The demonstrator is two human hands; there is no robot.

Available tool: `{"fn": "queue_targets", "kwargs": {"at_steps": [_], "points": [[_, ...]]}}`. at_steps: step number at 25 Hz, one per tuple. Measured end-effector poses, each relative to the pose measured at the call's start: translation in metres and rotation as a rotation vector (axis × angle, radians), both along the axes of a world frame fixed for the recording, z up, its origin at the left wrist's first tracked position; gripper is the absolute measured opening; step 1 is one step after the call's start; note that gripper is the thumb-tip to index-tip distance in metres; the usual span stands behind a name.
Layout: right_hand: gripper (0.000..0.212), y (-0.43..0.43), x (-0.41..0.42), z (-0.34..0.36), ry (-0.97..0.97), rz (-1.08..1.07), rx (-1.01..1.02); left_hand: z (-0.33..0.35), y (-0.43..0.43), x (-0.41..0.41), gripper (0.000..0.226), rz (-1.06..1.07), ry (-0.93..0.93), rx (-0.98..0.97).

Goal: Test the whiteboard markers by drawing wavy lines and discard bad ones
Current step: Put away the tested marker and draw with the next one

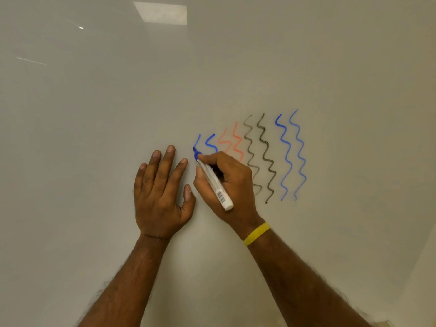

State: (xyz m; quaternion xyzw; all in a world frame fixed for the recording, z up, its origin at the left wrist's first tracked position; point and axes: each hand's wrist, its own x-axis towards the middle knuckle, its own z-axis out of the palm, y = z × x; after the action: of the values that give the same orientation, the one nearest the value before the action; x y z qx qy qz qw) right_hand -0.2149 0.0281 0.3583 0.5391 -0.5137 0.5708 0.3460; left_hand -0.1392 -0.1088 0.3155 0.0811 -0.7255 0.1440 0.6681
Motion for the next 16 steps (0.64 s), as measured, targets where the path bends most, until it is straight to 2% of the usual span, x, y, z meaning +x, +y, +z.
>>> {"fn": "queue_targets", "kwargs": {"at_steps": [4, 7, 16], "points": [[0.013, 0.01, -0.002, -0.028, -0.075, -0.016, -0.018, 0.0, 0.003, 0.0, 0.049, 0.013, 0.012, 0.0], [0.014, 0.014, 0.001, -0.048, -0.067, -0.035, 0.035, 0.0, 0.003, 0.0, 0.048, 0.006, 0.016, 0.001], [0.012, 0.034, 0.005, -0.111, -0.219, -0.028, 0.13, -0.004, 0.002, 0.001, 0.052, 0.018, -0.004, -0.003]]}}
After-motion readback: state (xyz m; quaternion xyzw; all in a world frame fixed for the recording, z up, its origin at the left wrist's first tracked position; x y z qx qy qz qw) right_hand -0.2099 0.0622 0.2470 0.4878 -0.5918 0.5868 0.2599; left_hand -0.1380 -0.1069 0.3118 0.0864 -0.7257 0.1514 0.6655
